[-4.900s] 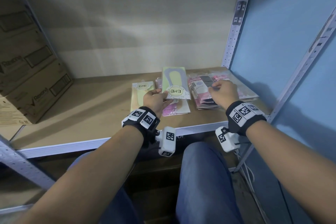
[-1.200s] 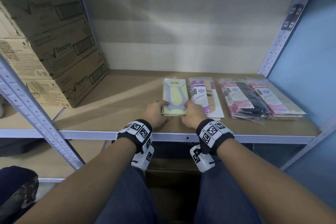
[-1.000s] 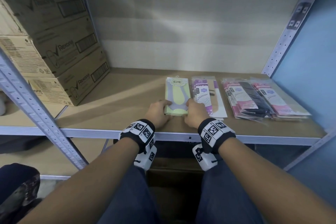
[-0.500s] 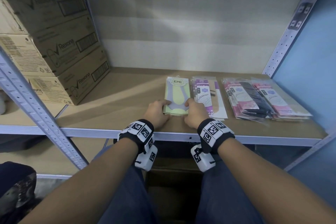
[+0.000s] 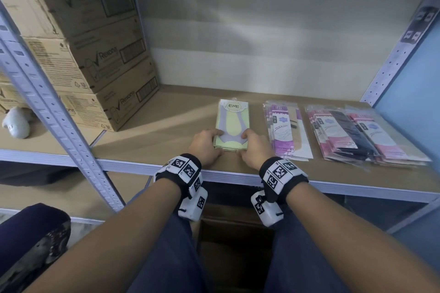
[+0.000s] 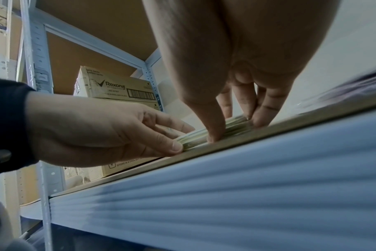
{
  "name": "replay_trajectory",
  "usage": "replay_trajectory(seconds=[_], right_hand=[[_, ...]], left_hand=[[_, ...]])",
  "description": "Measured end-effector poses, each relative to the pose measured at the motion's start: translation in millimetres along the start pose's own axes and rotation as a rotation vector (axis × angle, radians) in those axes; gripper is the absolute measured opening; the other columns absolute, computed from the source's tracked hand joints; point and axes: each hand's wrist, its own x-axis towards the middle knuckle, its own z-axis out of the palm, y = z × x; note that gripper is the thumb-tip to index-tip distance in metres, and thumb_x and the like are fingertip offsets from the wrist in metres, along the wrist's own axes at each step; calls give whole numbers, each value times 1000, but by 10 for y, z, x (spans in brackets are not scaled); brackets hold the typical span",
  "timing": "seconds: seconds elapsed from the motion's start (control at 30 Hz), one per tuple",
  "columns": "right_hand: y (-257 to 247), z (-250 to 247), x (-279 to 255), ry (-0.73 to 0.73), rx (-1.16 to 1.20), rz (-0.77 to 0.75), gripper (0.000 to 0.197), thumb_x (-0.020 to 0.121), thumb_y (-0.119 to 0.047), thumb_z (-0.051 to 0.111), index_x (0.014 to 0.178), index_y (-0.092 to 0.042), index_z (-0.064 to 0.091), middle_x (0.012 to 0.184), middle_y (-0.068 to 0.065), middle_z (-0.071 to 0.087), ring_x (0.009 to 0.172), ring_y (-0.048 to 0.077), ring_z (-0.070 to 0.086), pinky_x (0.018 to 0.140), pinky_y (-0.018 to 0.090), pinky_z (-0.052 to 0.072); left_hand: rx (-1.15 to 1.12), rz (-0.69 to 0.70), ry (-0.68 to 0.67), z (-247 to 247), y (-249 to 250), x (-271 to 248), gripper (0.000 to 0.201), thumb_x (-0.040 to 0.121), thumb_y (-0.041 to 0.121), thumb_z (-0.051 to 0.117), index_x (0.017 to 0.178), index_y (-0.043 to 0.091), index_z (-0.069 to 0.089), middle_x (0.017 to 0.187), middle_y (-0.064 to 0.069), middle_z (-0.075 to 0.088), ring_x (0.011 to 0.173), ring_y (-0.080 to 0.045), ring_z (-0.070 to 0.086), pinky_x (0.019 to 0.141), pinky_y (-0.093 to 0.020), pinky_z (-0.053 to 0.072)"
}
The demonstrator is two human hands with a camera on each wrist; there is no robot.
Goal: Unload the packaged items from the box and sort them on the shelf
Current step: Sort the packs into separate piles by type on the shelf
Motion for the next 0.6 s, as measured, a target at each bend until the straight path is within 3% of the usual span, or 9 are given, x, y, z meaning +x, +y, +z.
replay_trajectory(seconds=[0.3, 0.6], right_hand=[[-306, 185, 76, -29, 38, -42, 43, 84, -22, 67, 123, -18, 50, 117, 15, 54, 100, 30, 59, 85, 32, 48], [-569, 341, 234, -63, 42, -79, 41, 89, -18, 61, 127, -17, 49, 119, 16, 55, 106, 32, 57, 84, 30, 44]], left_hand=[[-35, -83, 31, -223, -291, 16, 58, 76, 9, 70, 130, 23, 56, 124, -7, 61, 113, -23, 58, 99, -33, 46], [-30, -127, 35, -459, -560, 161, 58, 77, 5, 70, 130, 21, 54, 132, -7, 53, 118, -23, 53, 100, -27, 43]])
